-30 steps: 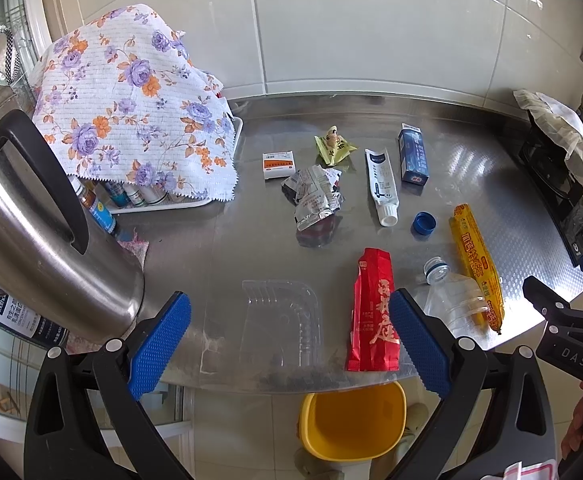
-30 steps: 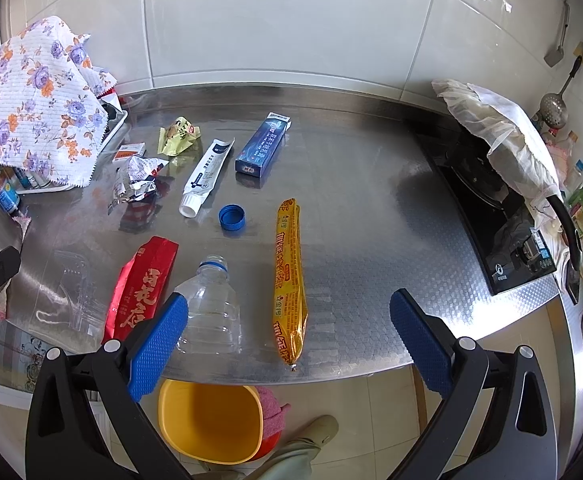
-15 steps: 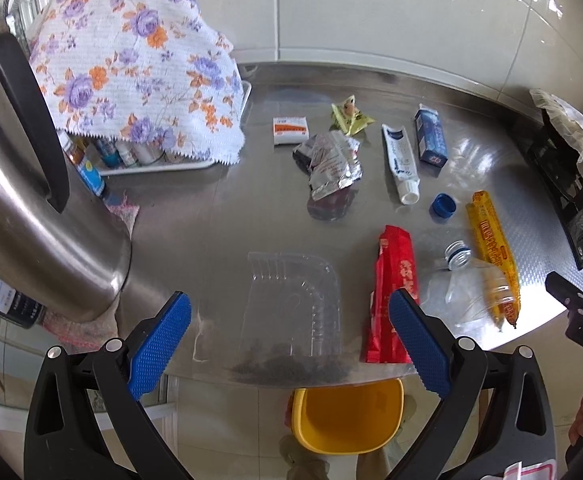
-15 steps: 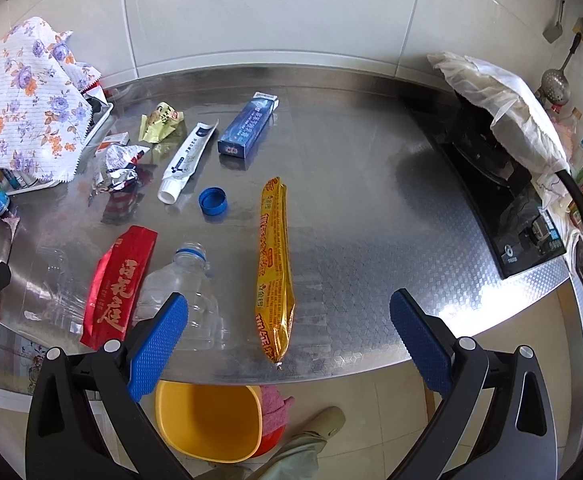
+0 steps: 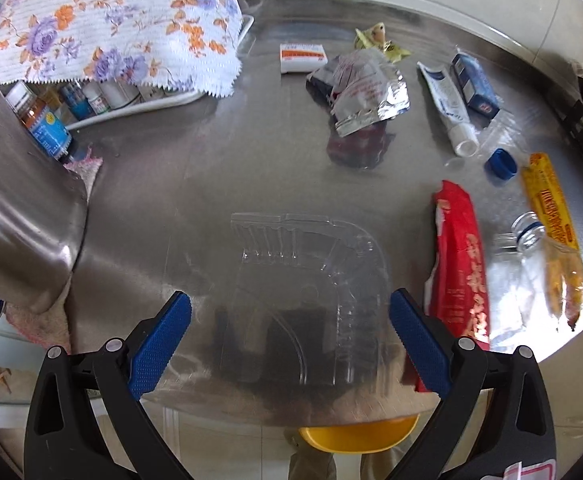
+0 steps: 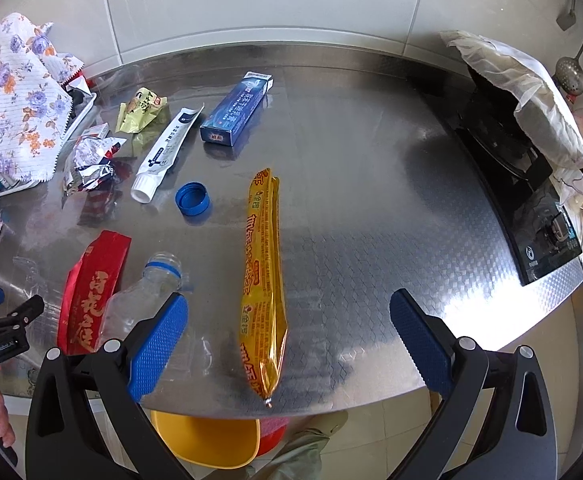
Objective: Collect trash
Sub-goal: 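Grasp the clear plastic tray with the left tool while the right tool grasps the yellow sausage wrapper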
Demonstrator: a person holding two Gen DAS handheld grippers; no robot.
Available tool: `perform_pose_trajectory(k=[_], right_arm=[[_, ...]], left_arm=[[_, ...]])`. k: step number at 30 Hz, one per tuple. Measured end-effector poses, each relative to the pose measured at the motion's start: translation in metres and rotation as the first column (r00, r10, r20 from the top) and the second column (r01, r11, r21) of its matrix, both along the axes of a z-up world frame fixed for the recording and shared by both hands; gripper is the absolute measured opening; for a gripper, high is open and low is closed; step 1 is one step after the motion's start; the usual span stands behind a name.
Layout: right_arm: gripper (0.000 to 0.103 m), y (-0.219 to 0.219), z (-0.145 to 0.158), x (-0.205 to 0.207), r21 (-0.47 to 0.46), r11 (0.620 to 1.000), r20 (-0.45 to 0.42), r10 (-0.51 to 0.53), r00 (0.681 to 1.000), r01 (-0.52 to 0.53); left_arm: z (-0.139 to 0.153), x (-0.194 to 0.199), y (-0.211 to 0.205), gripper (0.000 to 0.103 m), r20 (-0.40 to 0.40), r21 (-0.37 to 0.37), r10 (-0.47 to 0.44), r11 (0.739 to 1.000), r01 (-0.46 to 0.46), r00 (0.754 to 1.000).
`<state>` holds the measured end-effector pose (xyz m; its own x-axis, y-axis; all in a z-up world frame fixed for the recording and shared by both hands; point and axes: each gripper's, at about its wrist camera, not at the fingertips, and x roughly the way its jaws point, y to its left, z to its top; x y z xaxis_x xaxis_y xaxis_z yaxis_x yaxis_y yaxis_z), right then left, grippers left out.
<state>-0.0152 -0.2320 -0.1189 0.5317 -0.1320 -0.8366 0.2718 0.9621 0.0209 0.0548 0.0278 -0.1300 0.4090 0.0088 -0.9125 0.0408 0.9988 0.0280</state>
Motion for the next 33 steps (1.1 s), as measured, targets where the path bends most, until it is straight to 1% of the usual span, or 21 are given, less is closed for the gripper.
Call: perform_pose_trajectory(k=[2,3,5,6,8,10,12,14,16,17,18,19,21,24,25,26,27,29,31,32,33], right_arm=[[0.1,-0.001,-0.004,0.006,0.003,1.0,-0.007,-0.001,1.0,0.001],[0.1,-0.002,-0.006,0.009,0.006,1.0,-0.01,-0.002,1.0,0.002],[0.1,-0.005,-0.012,0.016,0.022,1.0,-0.021,-0.009,1.0,0.01],[0.1,-0.007,-0.017,0.02,0.032,0.999,-0.03,-0.011,0.999,0.012],[0.1,-0.01,-0.024,0.025,0.047,0.999,-0.044,-0.015,0.999,0.017],[0.1,-0.012,-0.033,0.031,0.058,0.998,-0.062,-0.02,0.998,0.023],[0.099,-0.015,-0.041,0.036,0.076,0.997,-0.078,-0.022,0.997,0.028],[0.092,-0.016,-0.049,0.04,0.086,0.996,-0.098,-0.016,0.995,0.025],[0.081,-0.02,-0.053,0.041,0.136,0.99,-0.102,-0.013,0.995,0.027],[0.079,-0.022,-0.054,0.041,0.151,0.988,-0.099,-0.016,0.995,0.031],[0.074,-0.022,-0.054,0.041,0.151,0.988,-0.099,-0.018,0.995,0.033],[0.064,-0.022,-0.054,0.042,0.145,0.989,-0.102,-0.015,0.995,0.029],[0.054,-0.02,-0.058,0.043,0.152,0.988,-0.118,0.001,0.993,0.017],[0.042,-0.018,-0.059,0.04,0.115,0.993,-0.111,-0.008,0.994,0.021],[0.034,-0.02,-0.058,0.04,0.11,0.994,-0.109,-0.015,0.994,0.027],[0.027,-0.022,-0.057,0.038,0.101,0.994,-0.104,-0.022,0.994,0.033],[0.019,-0.024,-0.056,0.037,0.11,0.993,-0.098,-0.021,0.995,0.032],[0.015,-0.028,-0.054,0.034,0.117,0.992,-0.088,-0.03,0.996,0.04],[0.008,-0.03,-0.049,0.032,0.116,0.992,-0.068,-0.035,0.997,0.042],[0.006,-0.03,-0.047,0.031,0.113,0.993,-0.061,-0.037,0.997,0.044],[0.003,-0.031,-0.044,0.03,0.11,0.993,-0.053,-0.038,0.998,0.043]], left_arm=[[-0.005,0.004,0.001,0.098,-0.011,-0.003,0.01,1.0,-0.01,1.0],[-0.007,0.005,0.001,0.096,-0.014,-0.006,0.013,1.0,-0.013,1.0],[-0.009,0.007,0.001,0.089,-0.022,-0.01,0.015,1.0,-0.015,1.0],[-0.01,0.007,0.0,0.081,-0.026,-0.015,0.012,1.0,-0.012,1.0],[-0.01,0.006,-0.003,0.078,-0.024,-0.005,0.001,1.0,-0.001,1.0],[-0.009,0.004,-0.006,0.071,-0.015,0.006,-0.016,1.0,0.016,1.0],[-0.009,0.004,-0.008,0.067,-0.016,0.01,-0.028,1.0,0.028,0.999],[-0.008,0.004,-0.01,0.064,-0.015,0.014,-0.038,0.999,0.038,0.999],[-0.007,0.004,-0.011,0.061,-0.016,0.016,-0.043,0.999,0.044,0.999],[-0.007,0.006,-0.012,0.06,-0.016,0.016,-0.045,0.999,0.046,0.999],[-0.007,0.006,-0.012,0.058,-0.016,0.016,-0.048,0.999,0.049,0.999],[-0.006,0.006,-0.013,0.054,-0.016,0.014,-0.053,0.998,0.053,0.998],[-0.006,0.009,-0.015,0.05,-0.017,0.006,-0.064,0.998,0.064,0.998],[-0.004,0.01,-0.018,0.041,-0.018,0.005,-0.081,0.997,0.081,0.997],[-0.004,0.011,-0.019,0.036,-0.018,0.001,-0.084,0.996,0.084,0.996],[-0.003,0.011,-0.02,0.033,-0.019,-0.002,-0.087,0.996,0.087,0.996],[-0.003,0.012,-0.02,0.028,-0.02,-0.003,-0.089,0.996,0.089,0.996],[-0.002,0.014,-0.021,0.025,-0.017,-0.003,-0.089,0.996,0.088,0.996],[0.0,0.014,-0.021,0.02,-0.011,0.005,-0.087,0.996,0.087,0.996],[0.001,0.014,-0.02,0.01,-0.008,0.002,-0.087,0.996,0.087,0.996],[0.002,0.014,-0.019,0.011,-0.01,-0.003,-0.087,0.996,0.087,0.996]])
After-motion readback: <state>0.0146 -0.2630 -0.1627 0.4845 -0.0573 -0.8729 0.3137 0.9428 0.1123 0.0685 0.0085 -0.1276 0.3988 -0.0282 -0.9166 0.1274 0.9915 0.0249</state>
